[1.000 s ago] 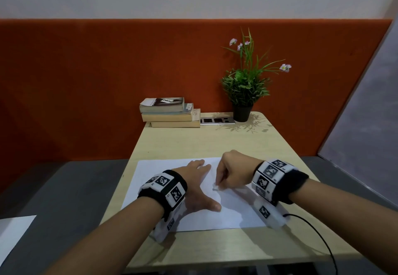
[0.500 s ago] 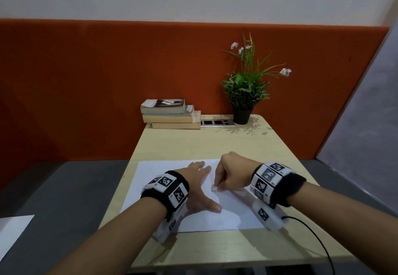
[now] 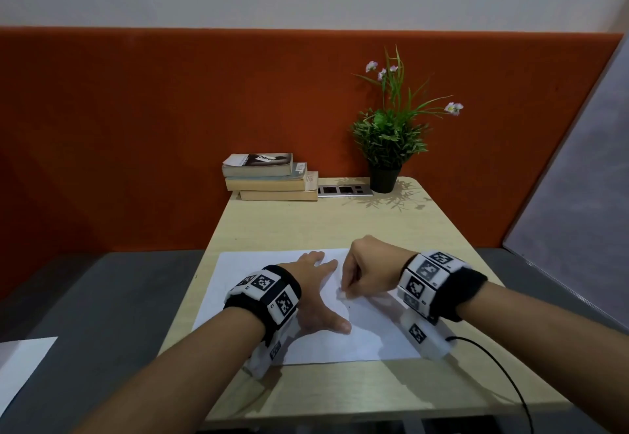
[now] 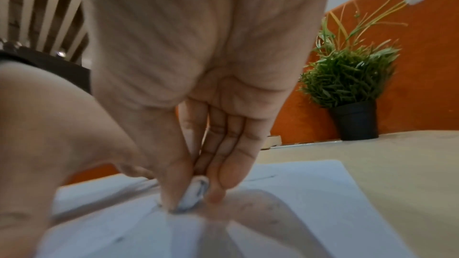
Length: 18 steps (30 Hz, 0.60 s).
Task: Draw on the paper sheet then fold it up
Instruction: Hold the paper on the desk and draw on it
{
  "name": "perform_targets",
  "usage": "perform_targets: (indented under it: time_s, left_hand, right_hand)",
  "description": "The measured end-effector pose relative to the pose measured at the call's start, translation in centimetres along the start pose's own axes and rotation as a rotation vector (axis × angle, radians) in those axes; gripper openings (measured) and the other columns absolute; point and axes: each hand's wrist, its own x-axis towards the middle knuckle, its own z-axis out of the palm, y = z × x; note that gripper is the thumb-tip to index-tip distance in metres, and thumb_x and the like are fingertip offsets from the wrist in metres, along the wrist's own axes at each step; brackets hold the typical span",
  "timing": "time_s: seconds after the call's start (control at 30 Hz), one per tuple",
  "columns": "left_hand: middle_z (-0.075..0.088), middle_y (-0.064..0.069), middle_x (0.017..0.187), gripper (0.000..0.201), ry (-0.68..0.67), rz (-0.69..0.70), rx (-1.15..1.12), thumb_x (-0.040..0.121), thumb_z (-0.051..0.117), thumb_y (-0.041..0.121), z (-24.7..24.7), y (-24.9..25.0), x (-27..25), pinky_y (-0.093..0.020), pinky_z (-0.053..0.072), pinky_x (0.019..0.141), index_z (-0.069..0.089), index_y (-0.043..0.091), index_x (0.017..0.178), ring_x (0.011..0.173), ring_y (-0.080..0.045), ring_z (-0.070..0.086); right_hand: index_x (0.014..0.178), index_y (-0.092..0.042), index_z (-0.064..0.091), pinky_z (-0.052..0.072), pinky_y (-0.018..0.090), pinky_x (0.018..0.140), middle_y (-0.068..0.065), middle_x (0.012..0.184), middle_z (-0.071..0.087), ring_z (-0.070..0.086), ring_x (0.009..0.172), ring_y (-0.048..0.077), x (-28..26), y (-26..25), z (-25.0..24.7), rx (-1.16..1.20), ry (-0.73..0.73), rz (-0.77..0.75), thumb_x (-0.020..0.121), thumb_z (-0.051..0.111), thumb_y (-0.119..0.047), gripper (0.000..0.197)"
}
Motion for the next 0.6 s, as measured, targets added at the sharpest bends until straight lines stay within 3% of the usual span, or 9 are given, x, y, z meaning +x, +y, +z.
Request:
perform_targets:
  time_s: [0.2,0.37,0.47,0.6]
  left_hand:
    - [-0.009,0.011,0.169,0.125,-0.007,-0.007,0.033,0.066,0.066,0.086,-0.1,0.1,0.3,-0.048,0.028,0.116,-0.005,0.043,0.159,0.155,-0.018,0.012]
    - [0.016,-0.001,0.162,0.128,-0.033,-0.004,0.148,0.063,0.068,0.086,-1.2,0.5,1.3,-0.049,0.038,0.108,0.007,0.031,0.161,0.146,-0.028,0.023]
    - [0.019,-0.001,0.159,0.126,-0.023,-0.013,0.178,0.063,0.068,0.086,-1.0,0.6,1.4,-0.049,0.039,0.107,0.011,0.029,0.16,0.144,-0.027,0.02]
    - [0.026,-0.005,0.152,0.119,-0.015,-0.014,0.187,0.063,0.07,0.085,-0.9,0.8,1.6,-0.05,0.041,0.103,0.022,0.029,0.156,0.141,-0.029,0.023]
  right_hand:
    - [0.088,-0.013,0.083,0.064,0.037,0.075,0.001,0.081,0.078,0.073,0.076,0.017,2.0,-0.1,0.2,-0.016,0.124,0.053,0.081,0.074,-0.009,0.012]
    - [0.088,-0.02,0.084,0.062,0.028,0.079,-0.009,0.083,0.078,0.072,0.082,0.01,-0.3,0.5,0.4,0.04,0.03,0.029,0.082,0.082,-0.025,0.009]
    - [0.09,-0.024,0.085,0.06,0.024,0.08,-0.01,0.086,0.079,0.071,0.084,0.006,-1.1,0.6,0.4,0.04,-0.022,0.008,0.08,0.084,-0.034,0.014]
    - [0.088,-0.018,0.084,0.061,0.025,0.074,-0.007,0.084,0.078,0.072,0.08,0.01,0.4,0.4,0.0,0.038,0.071,0.06,0.081,0.082,-0.021,0.008]
